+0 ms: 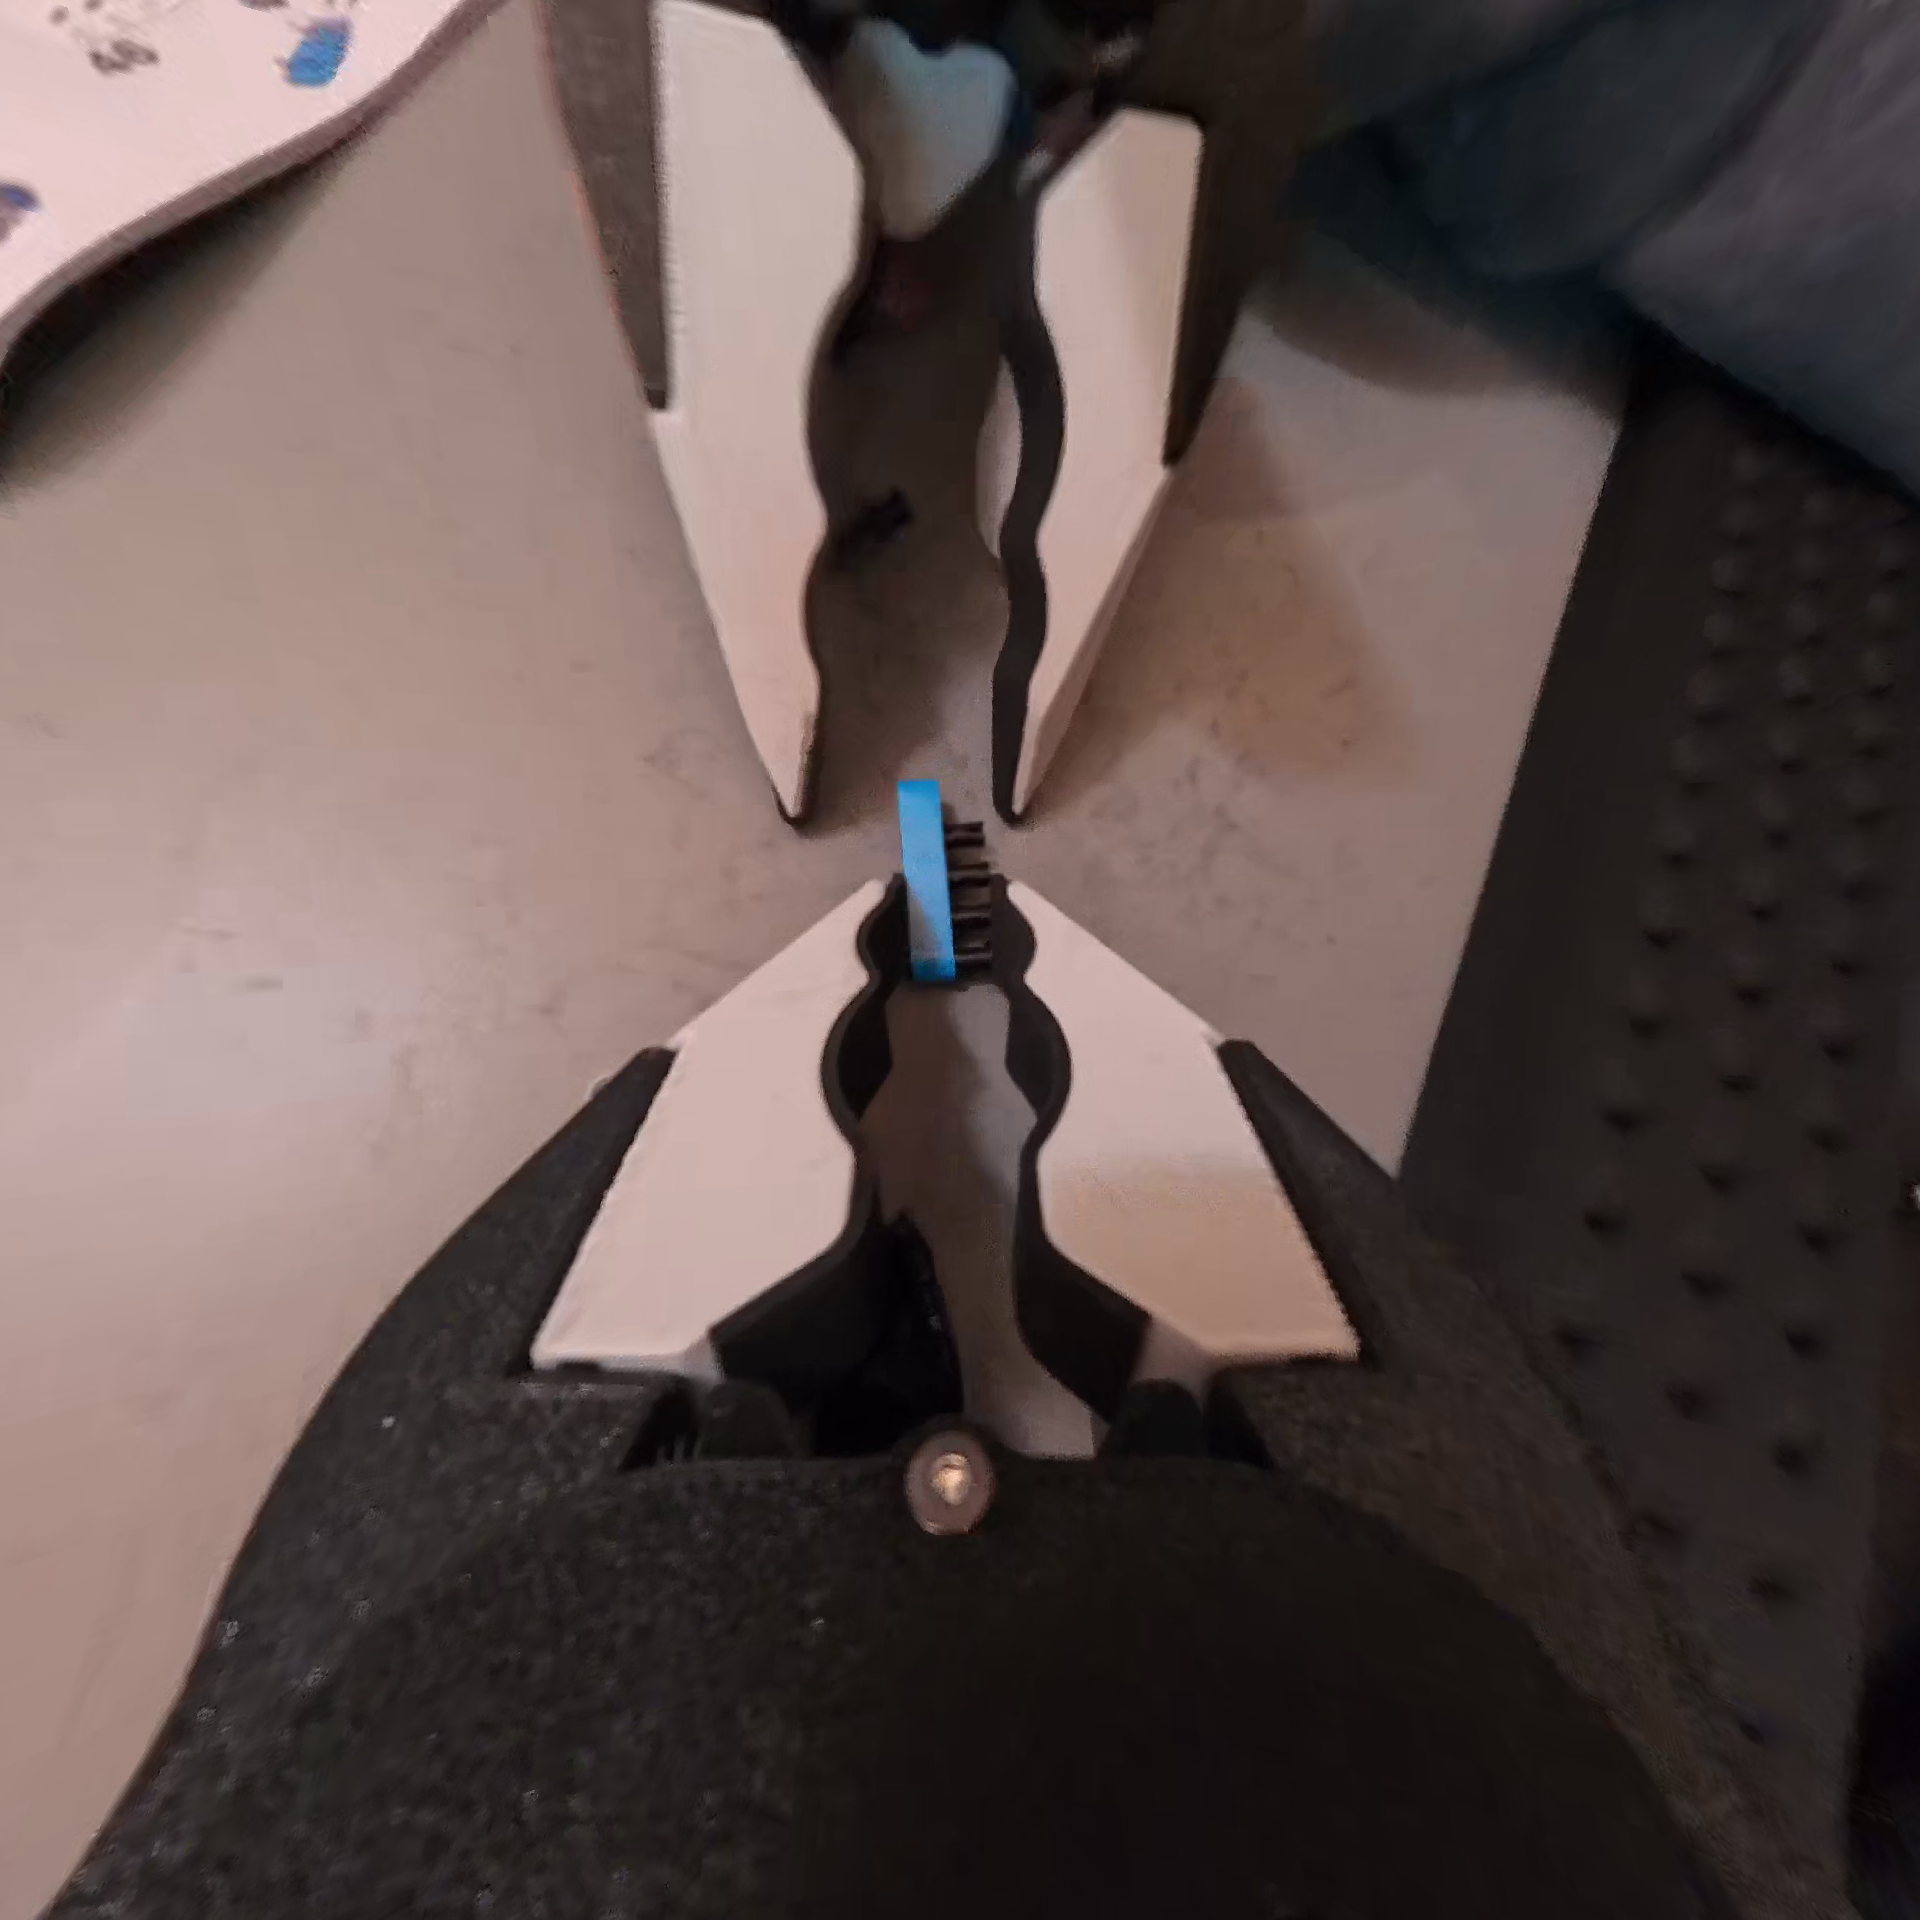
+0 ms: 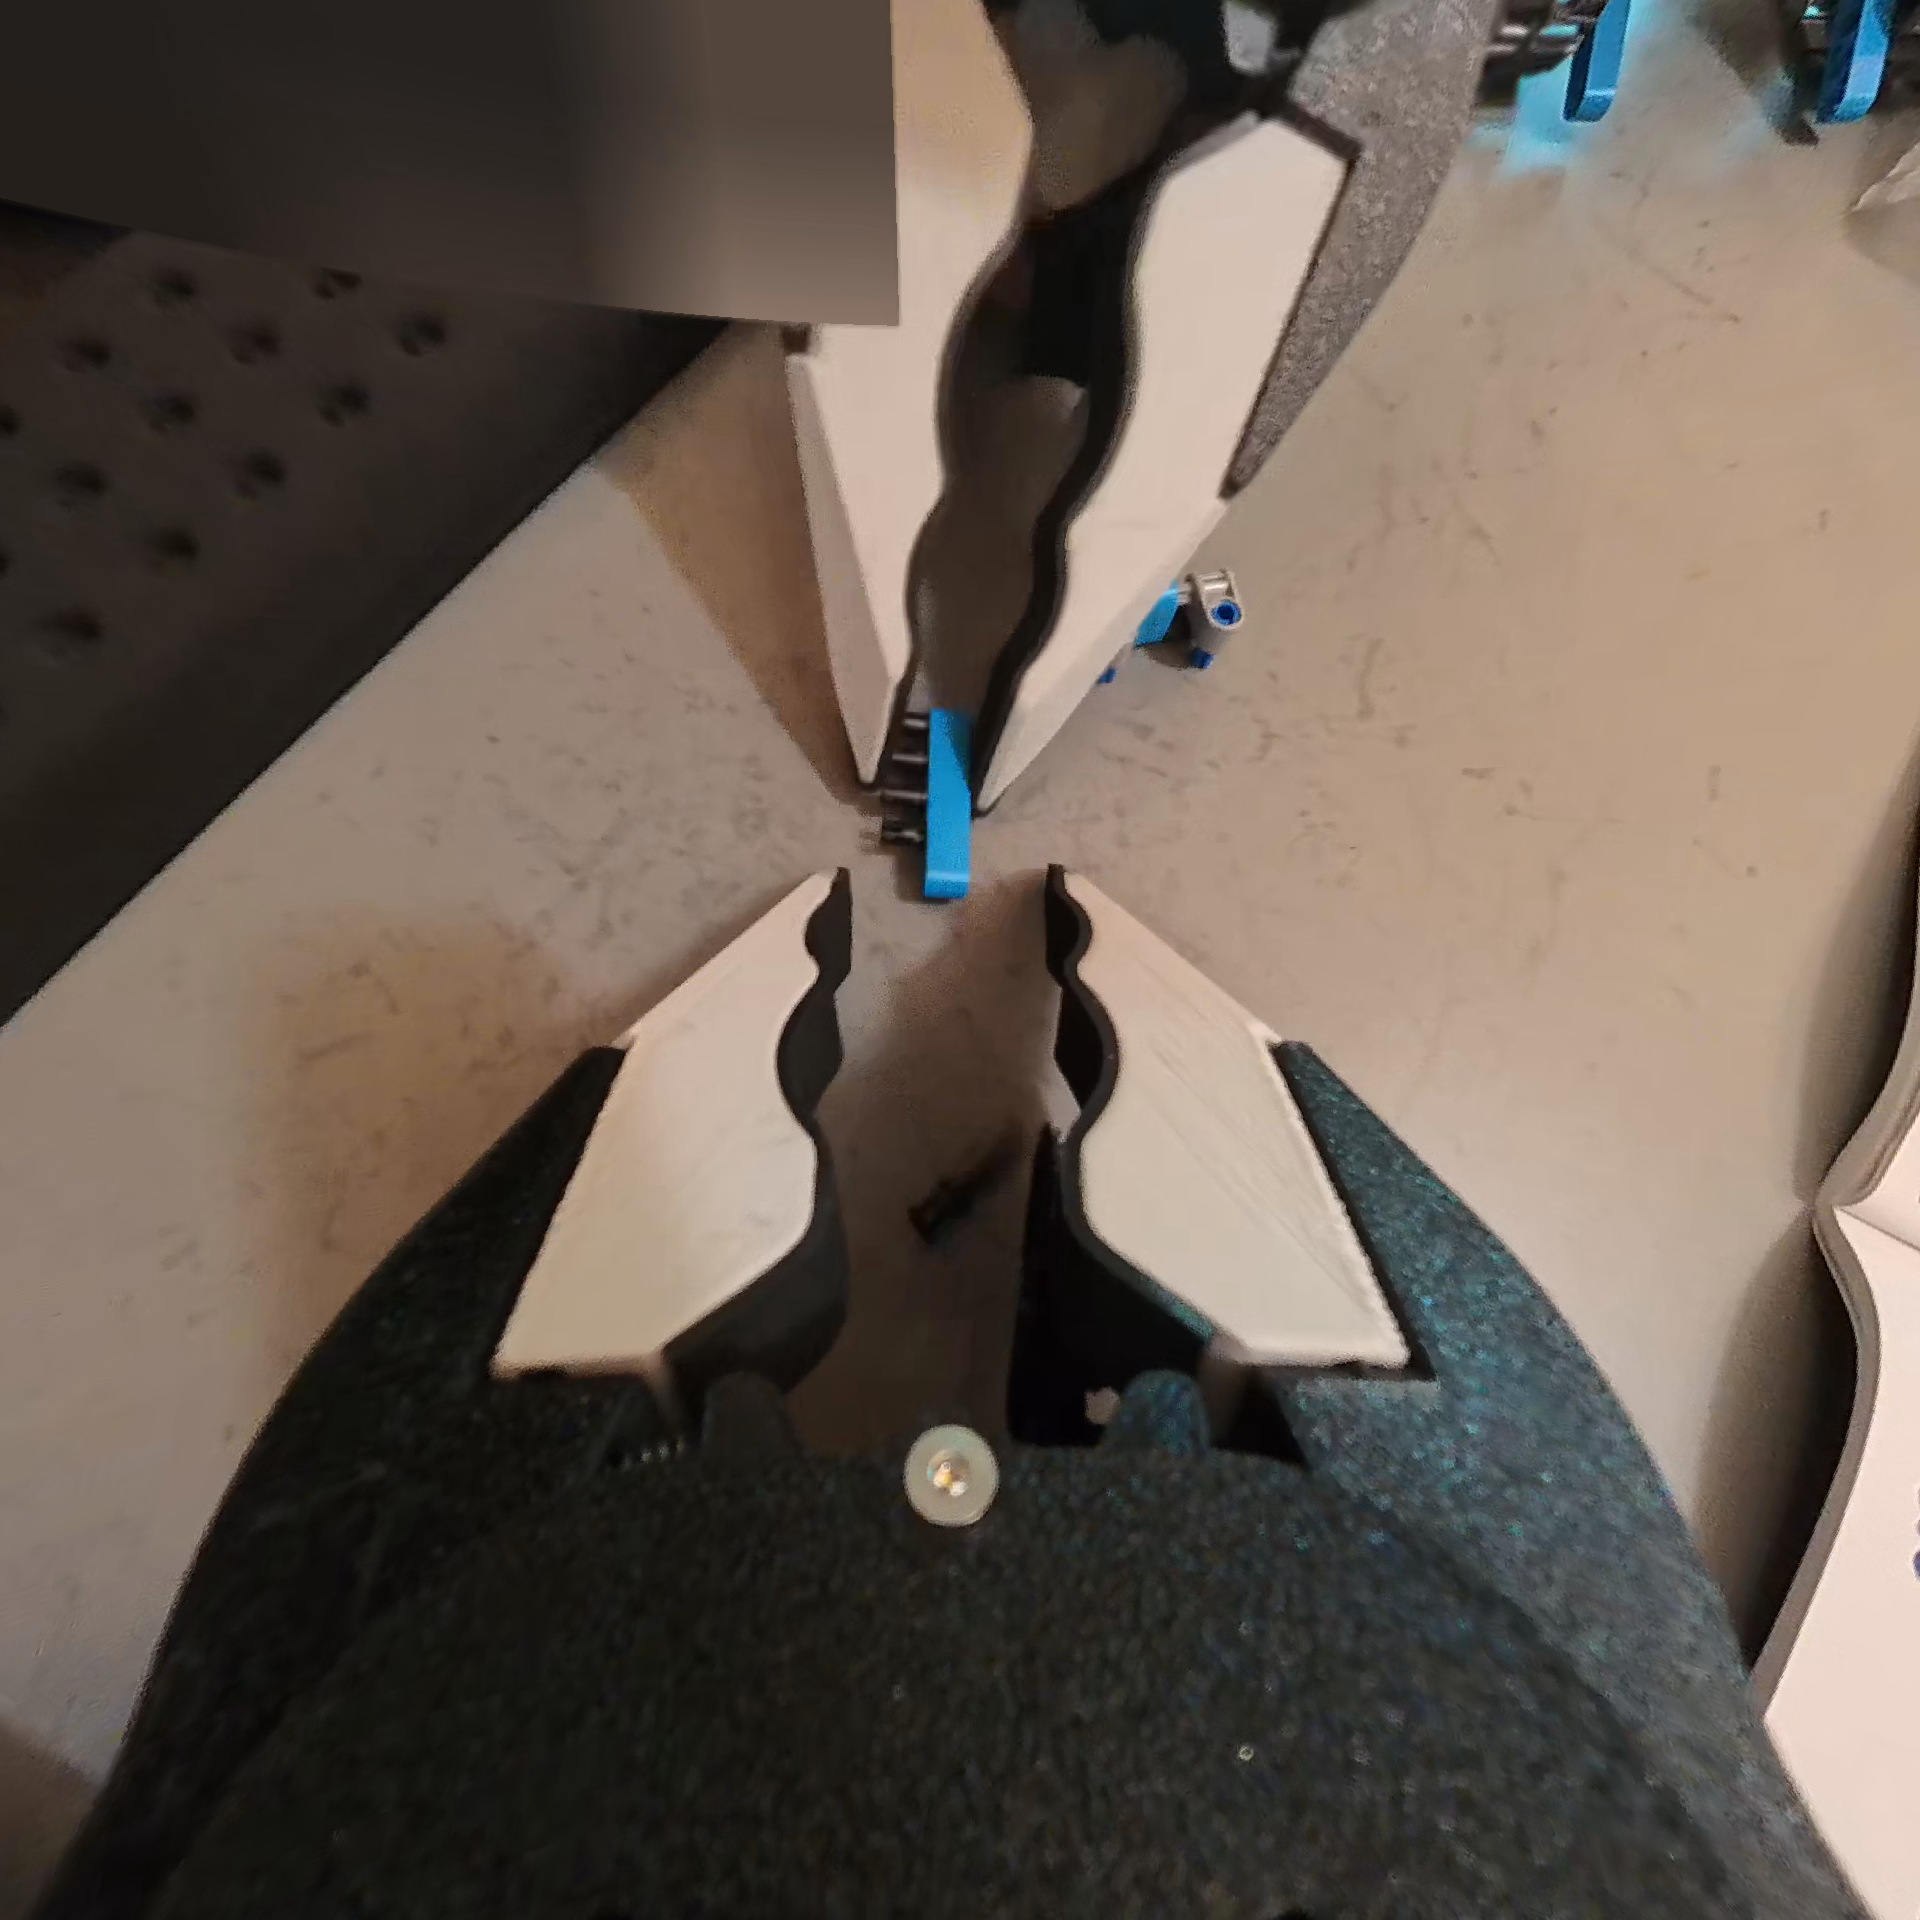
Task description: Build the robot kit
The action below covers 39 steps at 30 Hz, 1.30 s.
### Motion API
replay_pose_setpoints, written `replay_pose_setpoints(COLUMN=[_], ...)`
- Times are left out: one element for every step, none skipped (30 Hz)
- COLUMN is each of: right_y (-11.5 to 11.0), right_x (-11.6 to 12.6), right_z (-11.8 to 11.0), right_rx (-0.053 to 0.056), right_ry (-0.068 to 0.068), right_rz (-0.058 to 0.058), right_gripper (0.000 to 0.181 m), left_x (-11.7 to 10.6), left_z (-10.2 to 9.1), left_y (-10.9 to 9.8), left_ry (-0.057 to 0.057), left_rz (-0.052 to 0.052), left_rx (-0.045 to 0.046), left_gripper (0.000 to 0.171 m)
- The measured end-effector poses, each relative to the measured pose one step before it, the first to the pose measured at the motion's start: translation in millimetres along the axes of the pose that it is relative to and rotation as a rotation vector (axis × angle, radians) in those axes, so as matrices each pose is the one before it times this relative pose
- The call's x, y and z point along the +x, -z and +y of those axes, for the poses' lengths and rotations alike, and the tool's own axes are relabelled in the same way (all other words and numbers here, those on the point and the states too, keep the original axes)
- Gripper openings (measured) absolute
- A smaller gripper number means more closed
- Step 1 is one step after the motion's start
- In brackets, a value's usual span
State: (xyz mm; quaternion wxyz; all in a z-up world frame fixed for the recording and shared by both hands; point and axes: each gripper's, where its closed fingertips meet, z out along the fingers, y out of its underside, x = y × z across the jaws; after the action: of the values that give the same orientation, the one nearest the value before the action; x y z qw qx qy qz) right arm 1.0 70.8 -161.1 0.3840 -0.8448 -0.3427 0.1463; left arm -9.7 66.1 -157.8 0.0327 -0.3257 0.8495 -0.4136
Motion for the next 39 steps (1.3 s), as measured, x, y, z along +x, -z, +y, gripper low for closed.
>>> replay_pose_setpoints(right_y=[-0.06, 0.01, 0.13, 0.72, 2.55, 6.62, 10.25, 12.18, 13.29, 13.43, 13.47, 13.18, 12.56, 11.15, 8.09, 3.14, -2.52, -7.25, -8.95, -7.65, -5.08, -1.68, 1.00, 2.14, 2.51, 1.49, -2.21, -6.49, -9.73, -10.93, -10.30, -8.60, -5.98, -3.83, -2.51, -1.29, -1.23, -1.25, -0.48], right_x=[0.00, 0.02, -0.01, 0.32, 1.82, 5.67, 7.95, 5.63, 4.08, 2.11, 0.92, 1.85, 2.05, 3.08, 2.20, 3.09, 5.52, 5.40, 2.12, 4.56, 5.48, 3.76, 2.17, -1.15, -11.38, -22.78, -25.04, -21.07, -17.57, -15.90, -12.91, -6.06, -3.78, -2.84, 1.34, 0.60, -3.92, -2.96, -0.29], right_z=[0.09, 0.03, 0.04, 0.10, 1.88, 4.42, 2.69, -0.95, -2.03, -2.50, -2.37, 1.20, 4.61, 6.49, 8.41, 10.50, 12.25, 10.56, 10.16, 10.63, 8.49, 5.63, 2.85, -0.79, -8.76, -17.83, -19.93, -14.46, -8.54, -3.91, -2.77, -1.98, -3.62, -5.67, -3.29, -2.90, -2.09, -1.54, -2.41], right_rx=[-0.0001, -0.0002, -0.0008, -0.0036, -0.0188, -0.0394, -0.0260, 0.0053, 0.0004, -0.0089, -0.0109, -0.0358, -0.0528, -0.0518, -0.0485, -0.0476, -0.0493, -0.0267, -0.0114, -0.0143, -0.0081, 0.0055, 0.0199, 0.0323, 0.0614, 0.1016, 0.1093, 0.0781, 0.0456, 0.0187, 0.0209, 0.0199, 0.0307, 0.0492, 0.0315, 0.0285, 0.0274, 0.0222, 0.0280], right_ry=[-0.0003, -0.0003, -0.0010, 0.0020, 0.0064, 0.0117, 0.0036, -0.0186, -0.0393, -0.0431, -0.0390, -0.0335, -0.0264, -0.0274, -0.0284, -0.0245, -0.0129, -0.0188, -0.0336, -0.0566, -0.0720, -0.0745, -0.0680, -0.0620, -0.0615, -0.0568, -0.0491, -0.0498, -0.0564, -0.0521, -0.0395, -0.0326, -0.0214, -0.0224, -0.0303, -0.0228, -0.0157, -0.0176, -0.0095], right_rz=[0.0002, -0.0007, 0.0004, 0.0047, 0.0192, 0.0453, 0.0548, 0.0277, 0.0102, -0.0011, 0.0027, 0.0224, 0.0336, 0.0472, 0.0420, 0.0434, 0.0511, 0.0412, 0.0082, 0.0073, 0.0050, -0.0049, -0.0097, -0.0199, -0.0630, -0.1091, -0.1027, -0.0758, -0.0642, -0.0609, -0.0492, -0.0131, -0.0067, -0.0094, 0.0057, -0.0043, -0.0353, -0.0302, -0.0072], right_gripper=[0.037, 0.037, 0.037, 0.037, 0.038, 0.037, 0.033, 0.032, 0.035, 0.041, 0.046, 0.046, 0.045, 0.045, 0.042, 0.036, 0.032, 0.032, 0.032, 0.032, 0.033, 0.035, 0.034, 0.032, 0.031, 0.033, 0.035, 0.035, 0.037, 0.047, 0.046, 0.044, 0.039, 0.035, 0.034, 0.035, 0.029, 0.023, 0.016], left_x=[0.11, -0.52, -0.70, -0.18, -0.29, -0.37, -0.72, -1.34, -2.40, -3.38, -2.05, -0.92, -1.86, -2.01, -0.57, -0.59, -1.18, -0.40, -0.83, -1.03, -0.83, -0.82, 0.13, 1.15, -0.49, -0.88, 0.43, 0.23, -0.43, 0.40, 0.81, 0.17, -0.12, -0.12, 0.49, 0.57, 0.88, 2.53, 1.31], left_z=[-0.05, 0.04, 0.02, 0.03, 0.08, 0.04, 0.09, -0.10, -0.16, -0.25, -0.20, 0.09, -0.12, -0.09, 0.26, 0.07, -0.25, -0.44, -0.87, -1.89, -3.32, -5.38, -7.48, -8.98, -8.94, -8.31, -7.42, -5.94, -4.32, -3.30, -3.40, -3.43, -3.00, -2.79, -2.64, -1.85, -0.69, 0.68, 0.12], left_y=[-1.33, -0.66, -0.35, -0.07, 0.11, -0.07, -0.14, -0.25, -0.18, 0.01, 0.22, 0.18, 0.32, 0.35, 0.08, 0.06, 0.20, 0.39, 0.64, 1.37, 2.42, 3.78, 4.82, 5.22, 5.26, 4.75, 3.97, 3.20, 2.21, 1.56, 1.69, 1.80, 1.74, 1.82, 1.62, 1.13, 0.42, -0.24, 0.09], left_ry=[-0.0338, -0.0210, -0.0126, -0.0058, -0.0042, -0.0079, -0.0122, -0.0109, -0.0083, -0.0061, -0.0009, 0.0045, 0.0061, 0.0042, 0.0024, 0.0040, 0.0048, 0.0039, 0.0043, 0.0052, 0.0051, 0.0069, 0.0103, 0.0158, 0.0171, 0.0056, -0.0095, -0.0185, -0.0207, -0.0226, -0.0262, -0.0290, -0.0269, -0.0242, -0.0223, -0.0172, -0.0120, -0.0083, -0.0093], left_rz=[-0.0258, -0.0200, -0.0134, -0.0035, -0.0028, -0.0069, -0.0123, -0.0166, -0.0225, -0.0247, -0.0129, -0.0035, -0.0095, -0.0112, -0.0018, -0.0022, -0.0054, -0.0010, -0.0030, -0.0038, -0.0014, -0.0014, 0.0066, 0.0125, -0.0001, -0.0071, -0.0059, -0.0135, -0.0203, -0.0166, -0.0150, -0.0196, -0.0197, -0.0176, -0.0114, -0.0087, -0.0038, 0.0084, 0.0012], left_rx=[-0.00474, -0.00520, -0.00148, 0.00043, 0.00112, 0.00087, 0.00028, 0.00041, 0.00092, 0.00134, 0.00146, 0.00072, 0.00164, 0.00163, -0.00084, -0.00032, 0.00202, 0.00322, 0.00644, 0.01371, 0.02398, 0.03696, 0.04902, 0.05645, 0.05401, 0.04886, 0.04186, 0.03194, 0.02098, 0.01425, 0.01407, 0.01460, 0.01209, 0.01223, 0.01154, 0.00832, 0.00214, -0.00415, -0.00130], left_gripper=[0.015, 0.015, 0.015, 0.015, 0.015, 0.015, 0.015, 0.015, 0.015, 0.015, 0.015, 0.015, 0.015, 0.015, 0.015, 0.015, 0.015, 0.015, 0.015, 0.015, 0.015, 0.015, 0.015, 0.015, 0.015, 0.015, 0.015, 0.015, 0.015, 0.015, 0.015, 0.015, 0.015, 0.015, 0.015, 0.015, 0.015, 0.015, 0.015])
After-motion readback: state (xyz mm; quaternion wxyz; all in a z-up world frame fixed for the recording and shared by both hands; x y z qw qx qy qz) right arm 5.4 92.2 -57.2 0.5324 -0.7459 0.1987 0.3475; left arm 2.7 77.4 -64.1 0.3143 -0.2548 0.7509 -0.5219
